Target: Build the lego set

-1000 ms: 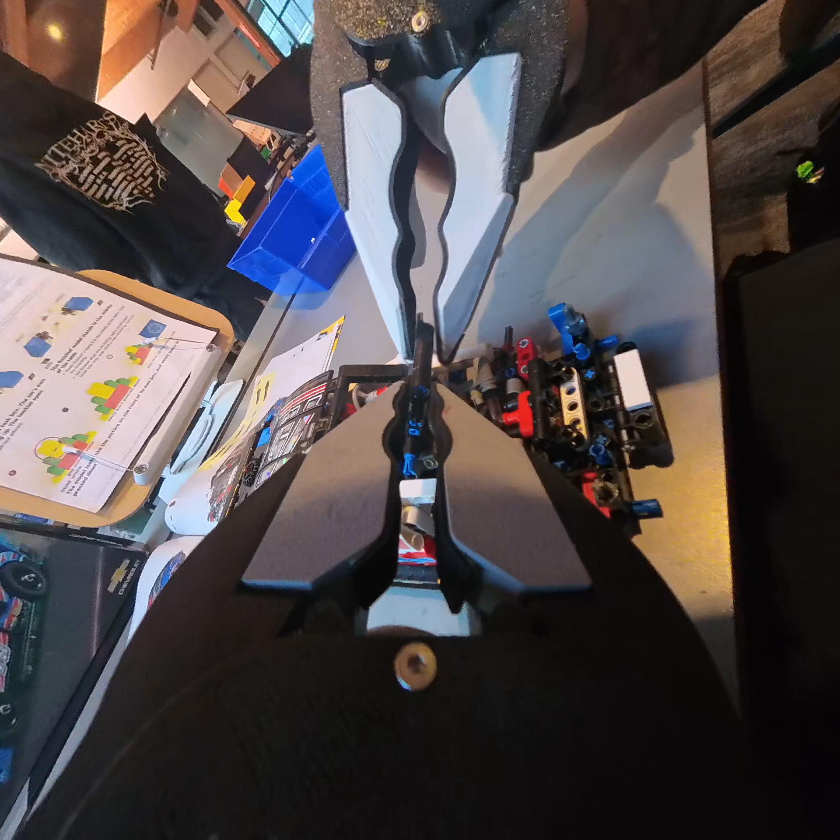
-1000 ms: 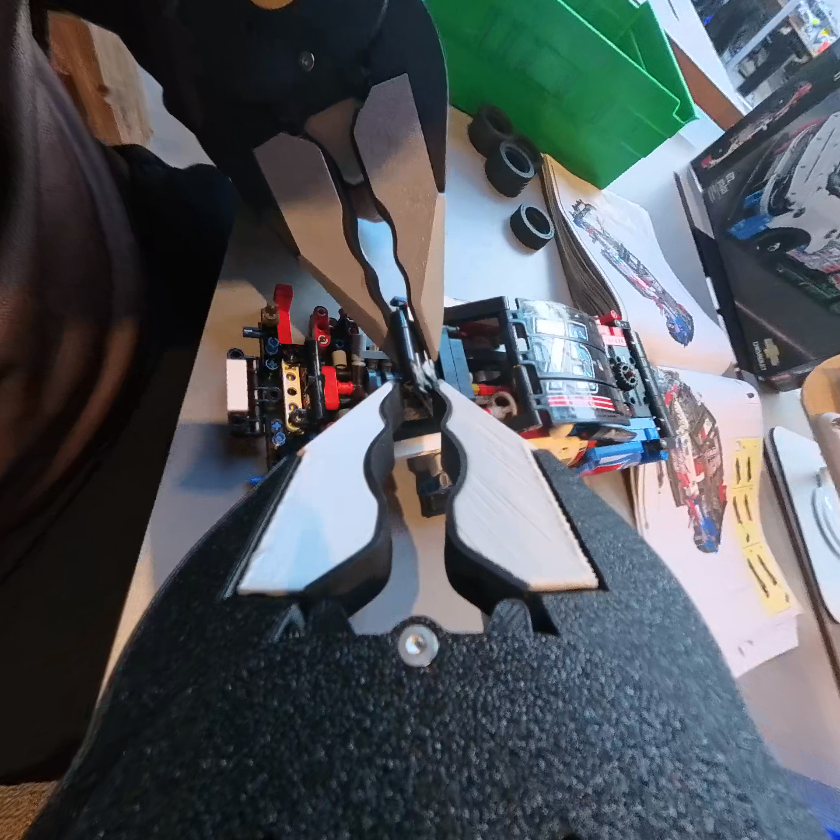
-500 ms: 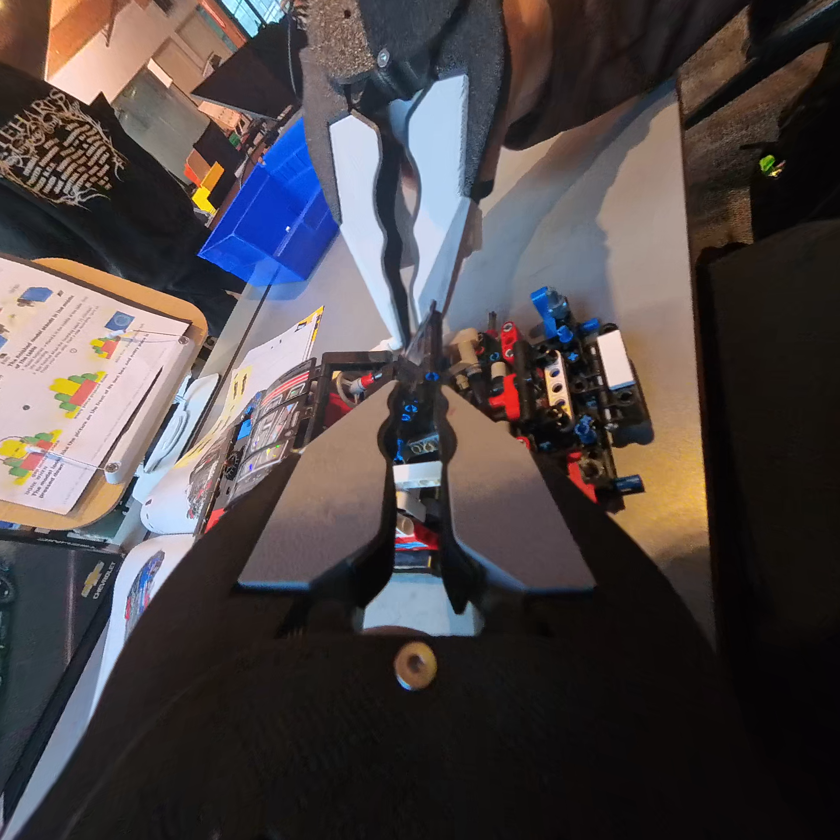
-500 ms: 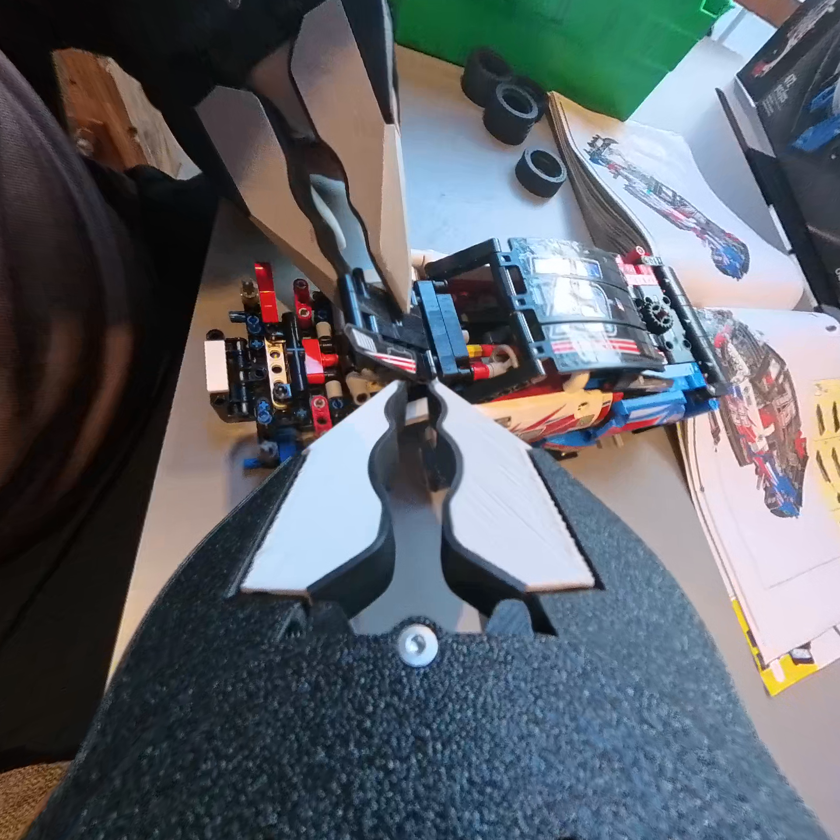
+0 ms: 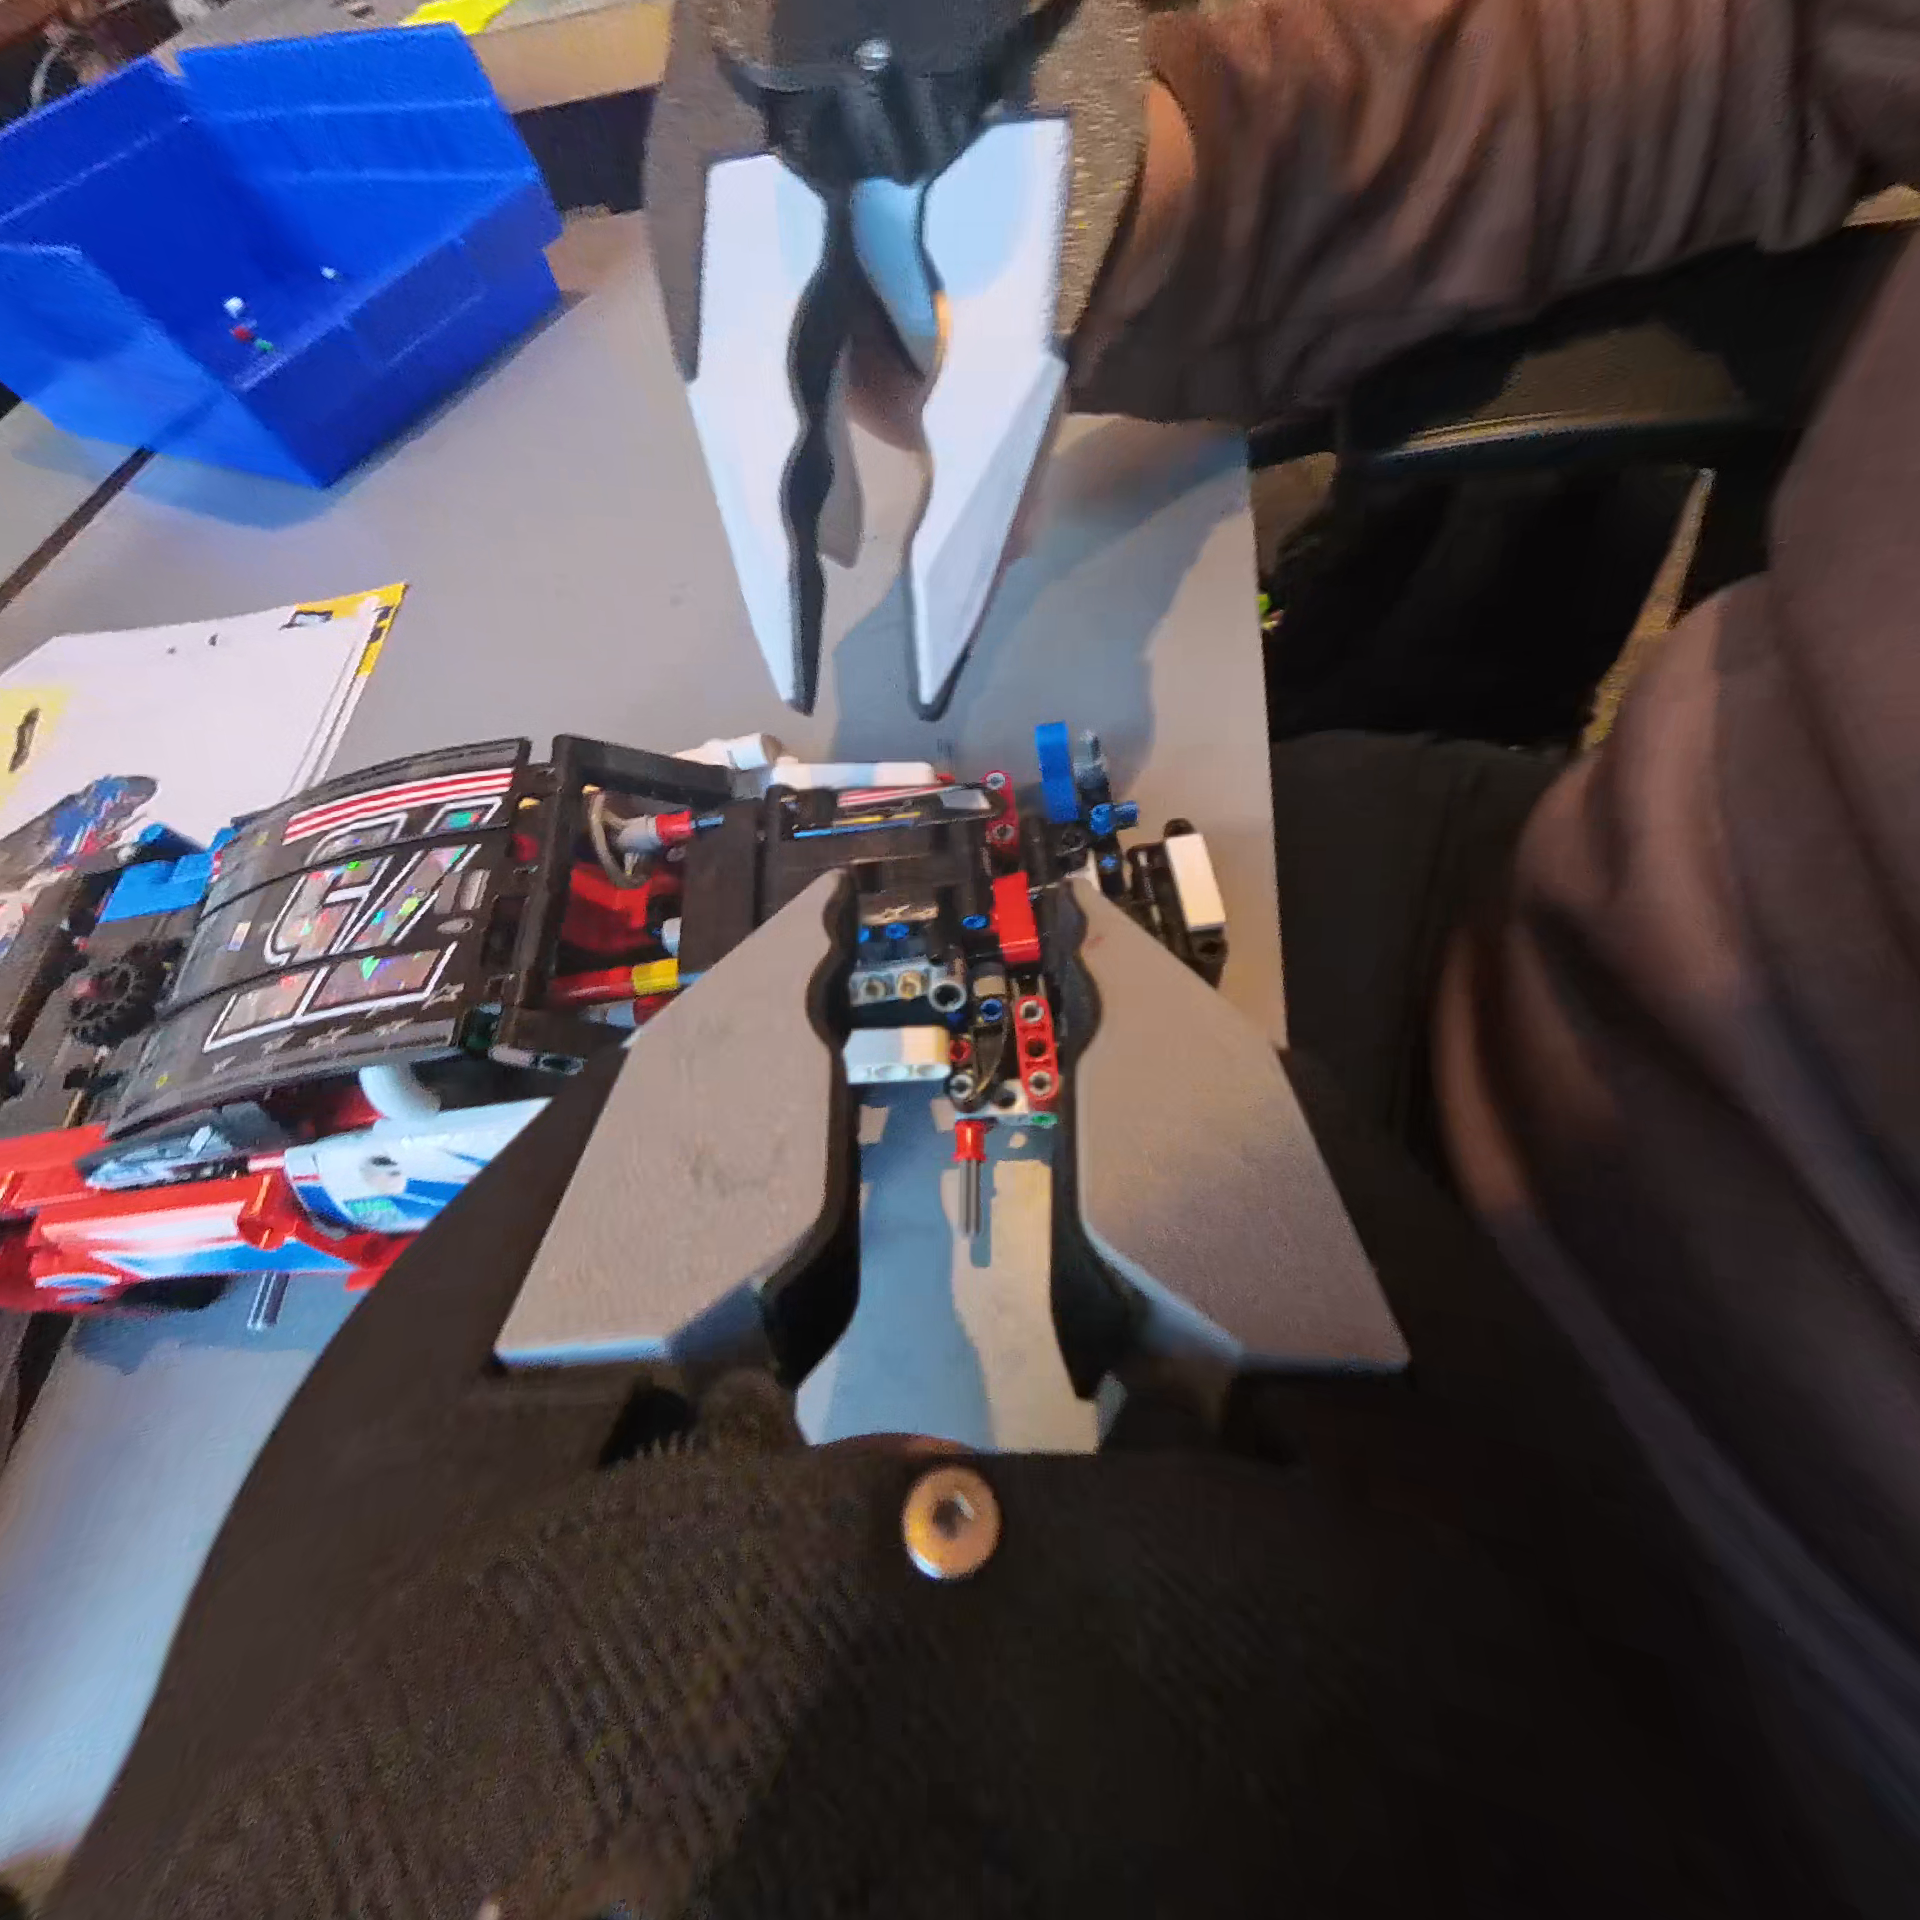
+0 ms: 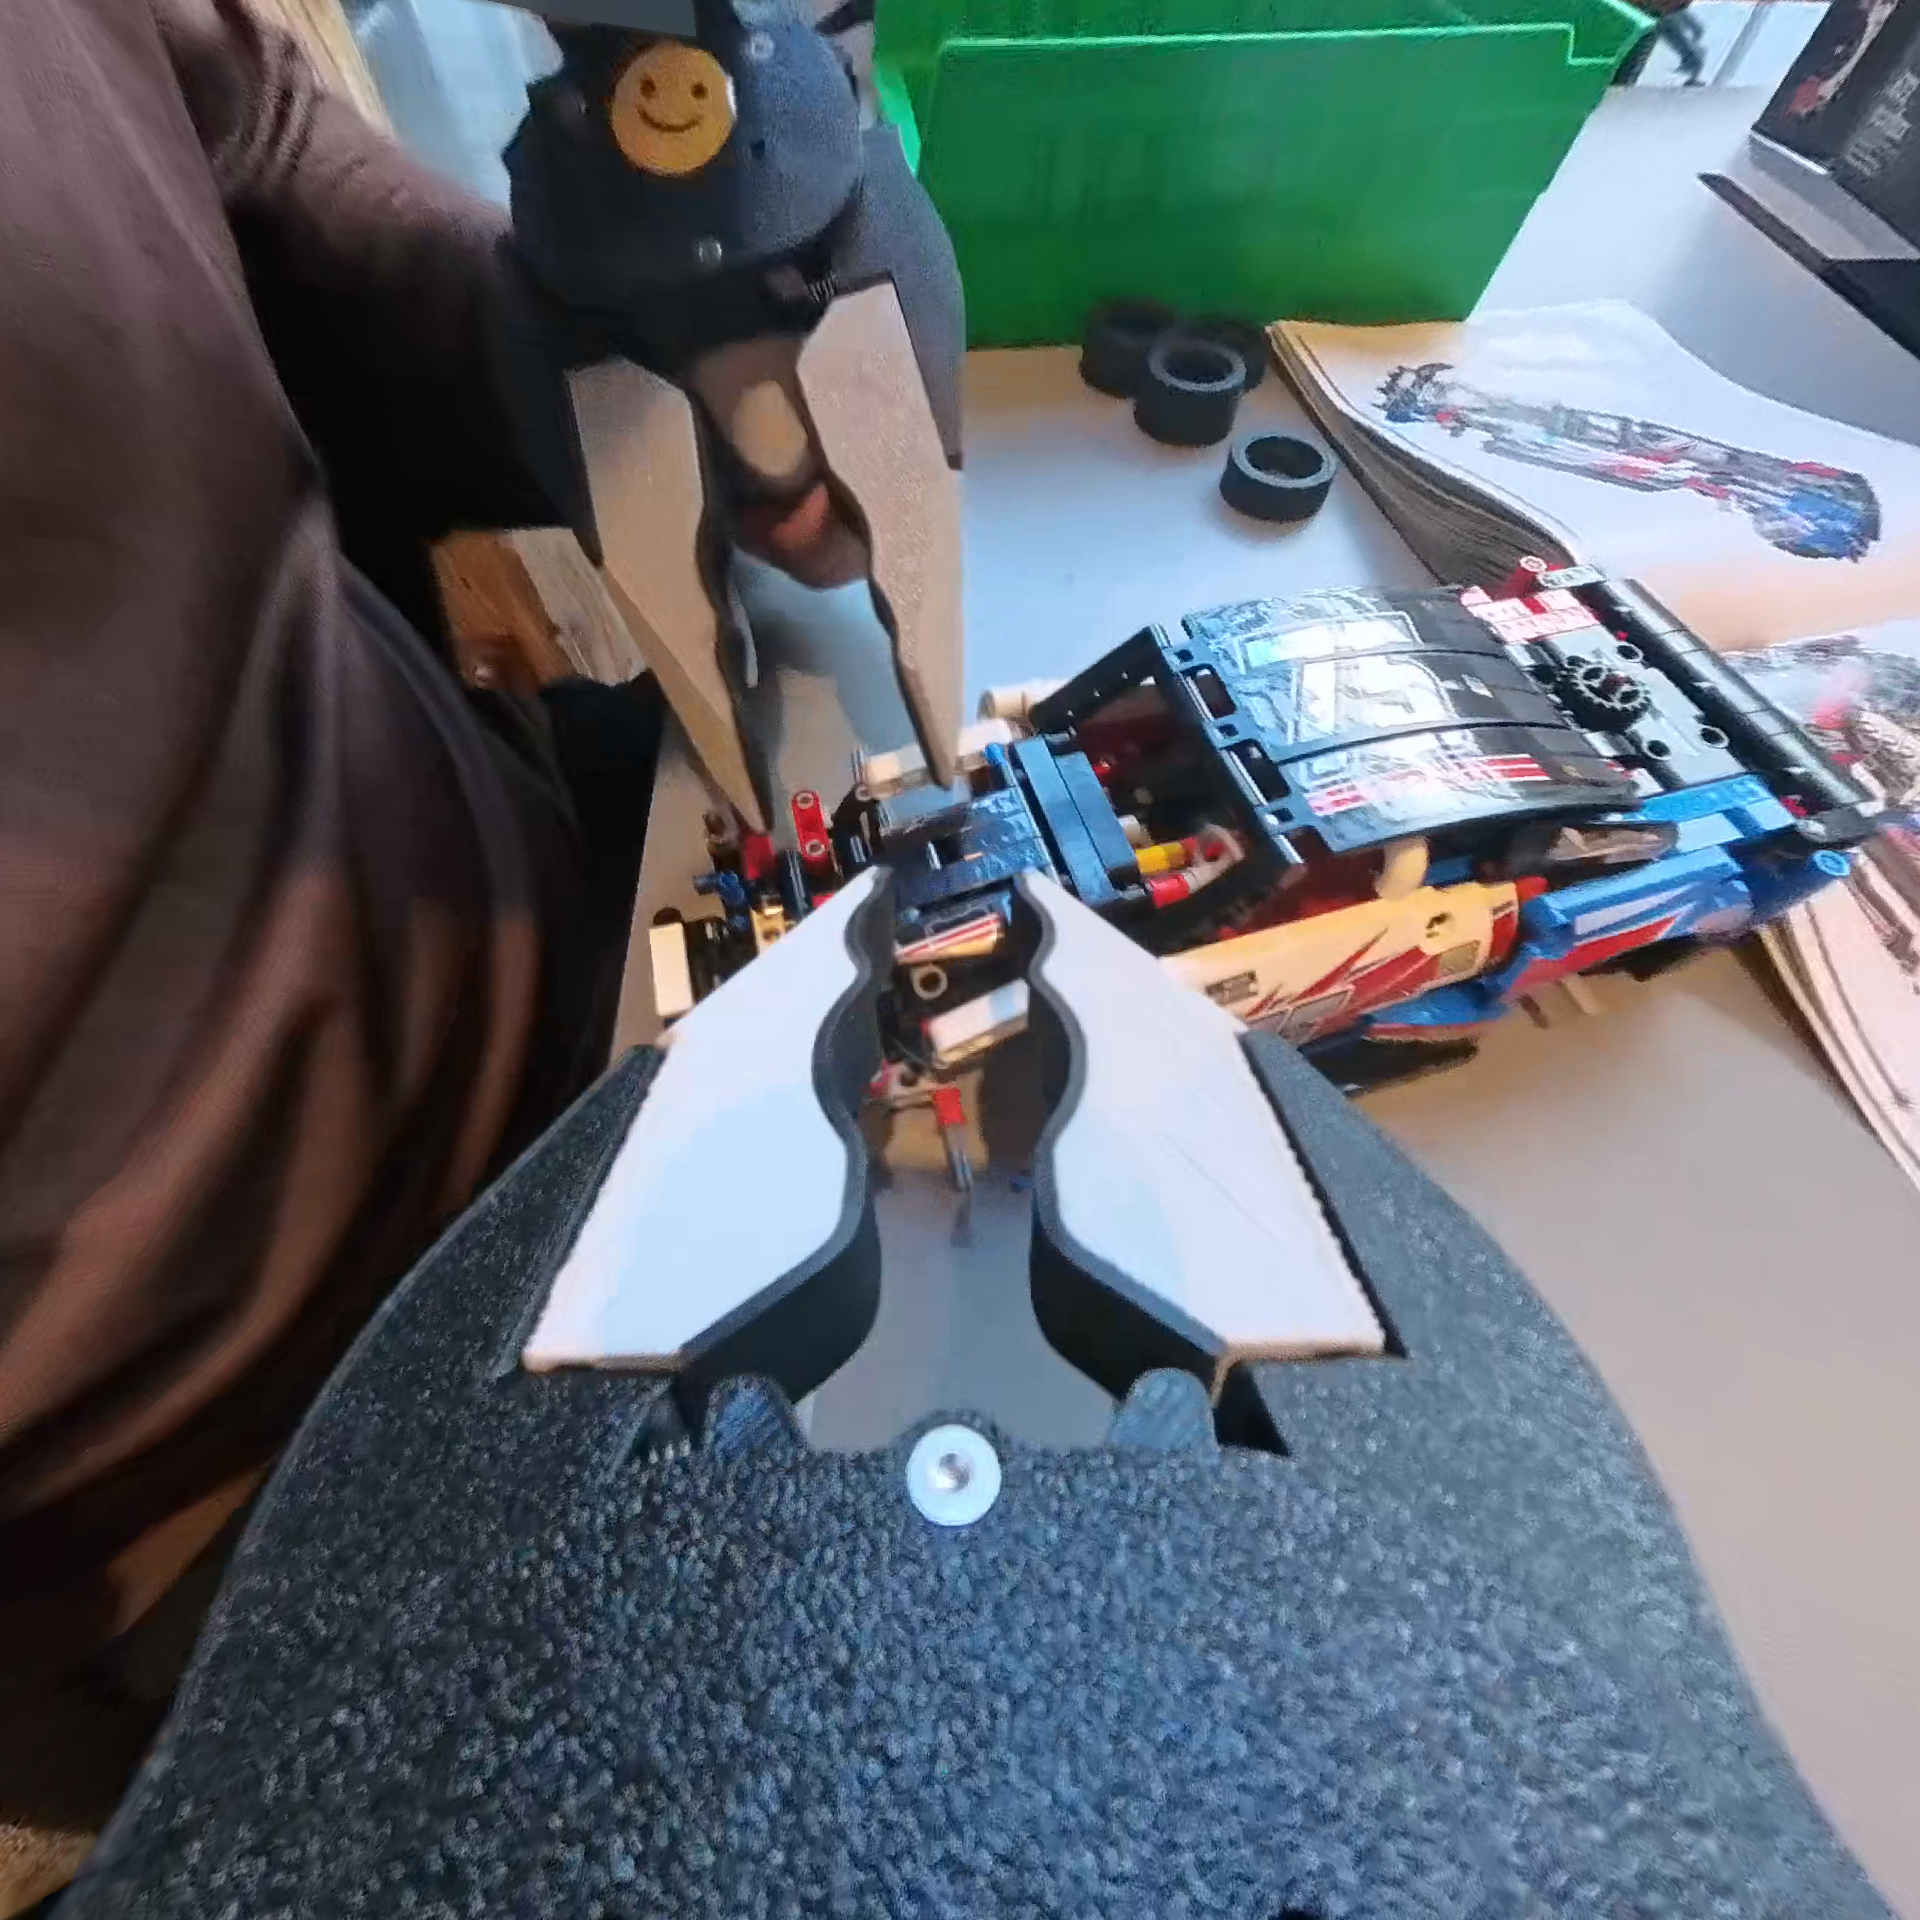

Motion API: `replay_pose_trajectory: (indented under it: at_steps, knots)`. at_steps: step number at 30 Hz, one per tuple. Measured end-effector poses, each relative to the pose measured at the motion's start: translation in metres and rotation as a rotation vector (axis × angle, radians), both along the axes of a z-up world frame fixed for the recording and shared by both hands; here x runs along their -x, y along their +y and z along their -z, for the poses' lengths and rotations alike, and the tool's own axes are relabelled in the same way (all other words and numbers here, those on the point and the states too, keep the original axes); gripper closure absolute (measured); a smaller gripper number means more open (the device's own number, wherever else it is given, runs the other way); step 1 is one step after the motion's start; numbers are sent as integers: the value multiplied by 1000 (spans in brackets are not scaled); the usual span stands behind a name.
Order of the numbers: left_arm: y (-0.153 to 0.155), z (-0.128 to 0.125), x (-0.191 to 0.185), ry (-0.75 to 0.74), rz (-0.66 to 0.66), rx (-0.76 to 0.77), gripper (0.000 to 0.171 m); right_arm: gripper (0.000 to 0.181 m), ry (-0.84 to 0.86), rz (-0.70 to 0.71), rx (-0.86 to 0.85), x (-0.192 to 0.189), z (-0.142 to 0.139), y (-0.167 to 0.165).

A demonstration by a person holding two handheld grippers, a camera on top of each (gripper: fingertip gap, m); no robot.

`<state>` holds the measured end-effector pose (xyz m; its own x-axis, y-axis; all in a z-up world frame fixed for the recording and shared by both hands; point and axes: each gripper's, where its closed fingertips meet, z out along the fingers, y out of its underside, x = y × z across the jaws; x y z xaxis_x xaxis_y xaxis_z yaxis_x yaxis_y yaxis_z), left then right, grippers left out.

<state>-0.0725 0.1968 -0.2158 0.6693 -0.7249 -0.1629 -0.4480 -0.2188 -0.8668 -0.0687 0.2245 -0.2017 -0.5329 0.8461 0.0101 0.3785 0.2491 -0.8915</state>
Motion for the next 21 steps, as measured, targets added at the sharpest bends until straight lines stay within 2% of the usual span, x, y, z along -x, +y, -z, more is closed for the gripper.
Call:
replay_pose_trajectory:
  at_steps: [5,7,10,12,15,19,21]
  knots:
    - [1,2,12,31,-66,-63,136,160,-29,44,-83,2,20,-1]
    - [4,-2,28,18,-133,-113,136,162,43,77,-40,3,8,5]
    - [6,-12,56,-58,-236,-169,132,151,138,211,136,5,-16,39]
    - [6,-25,71,-139,-277,-218,133,143,185,313,189,4,-18,67]
    - [9,-38,91,-232,-320,-269,135,143,242,396,145,1,-17,91]
    - [15,-41,99,-289,-302,-260,141,148,278,409,-30,3,-12,104]
    - [18,-39,99,-298,-294,-238,141,148,262,409,-63,6,-8,109]
